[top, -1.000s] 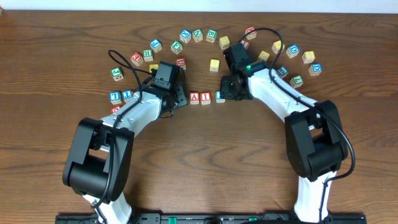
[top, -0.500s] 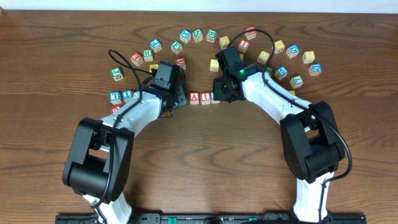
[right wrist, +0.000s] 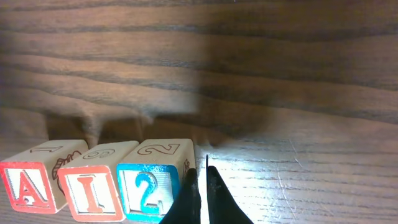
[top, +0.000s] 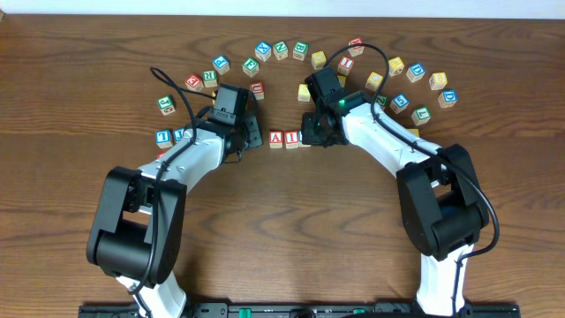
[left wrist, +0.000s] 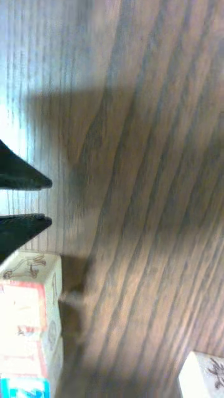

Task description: Spell out AI2

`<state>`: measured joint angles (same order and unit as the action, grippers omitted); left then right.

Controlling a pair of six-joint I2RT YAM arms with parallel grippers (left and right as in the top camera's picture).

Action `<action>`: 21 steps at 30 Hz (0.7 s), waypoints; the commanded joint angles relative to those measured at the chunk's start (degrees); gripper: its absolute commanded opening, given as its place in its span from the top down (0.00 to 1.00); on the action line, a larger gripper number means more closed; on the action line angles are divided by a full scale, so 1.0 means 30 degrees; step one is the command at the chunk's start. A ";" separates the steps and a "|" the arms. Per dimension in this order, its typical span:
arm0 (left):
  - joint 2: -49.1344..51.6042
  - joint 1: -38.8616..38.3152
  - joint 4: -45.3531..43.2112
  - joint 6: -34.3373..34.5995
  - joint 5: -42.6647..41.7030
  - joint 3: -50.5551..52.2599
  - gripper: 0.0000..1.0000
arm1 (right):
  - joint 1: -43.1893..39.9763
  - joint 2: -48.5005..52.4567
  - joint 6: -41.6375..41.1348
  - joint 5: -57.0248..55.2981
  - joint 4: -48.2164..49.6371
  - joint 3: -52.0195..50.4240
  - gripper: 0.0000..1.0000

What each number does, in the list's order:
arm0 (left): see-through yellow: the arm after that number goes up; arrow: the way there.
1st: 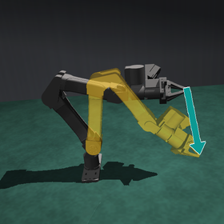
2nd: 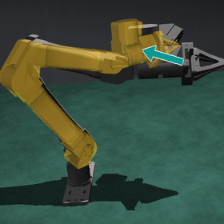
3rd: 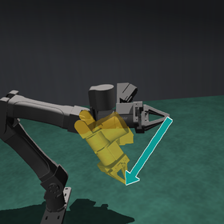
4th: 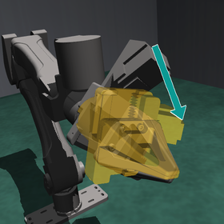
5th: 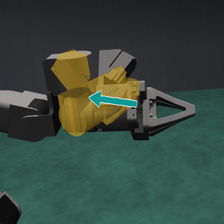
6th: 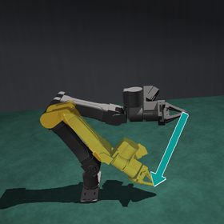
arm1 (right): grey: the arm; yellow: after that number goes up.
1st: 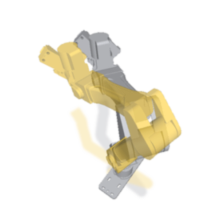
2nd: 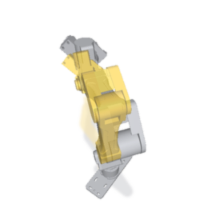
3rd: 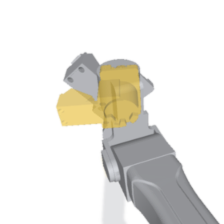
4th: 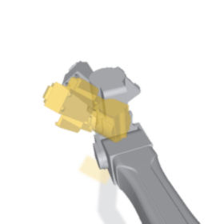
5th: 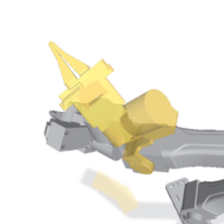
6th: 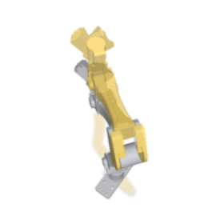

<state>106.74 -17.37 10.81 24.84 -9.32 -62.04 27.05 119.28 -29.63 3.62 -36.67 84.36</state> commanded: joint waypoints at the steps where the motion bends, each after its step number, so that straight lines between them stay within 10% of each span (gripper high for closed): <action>1: 0.0255 -0.0117 -0.0386 -0.1428 -0.1319 0.0000 0.92 | 0.0146 -0.0029 -0.0430 -0.0058 -0.0153 -0.0168 0.99; 21: 0.1158 -0.0168 -0.0794 -0.1231 -0.2266 0.0000 0.93 | 0.0146 -0.0029 -0.0692 -0.0007 -0.0342 -0.0335 0.99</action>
<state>110.06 -17.80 8.56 20.95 -15.18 -62.04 27.09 119.28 -31.00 3.64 -37.52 83.88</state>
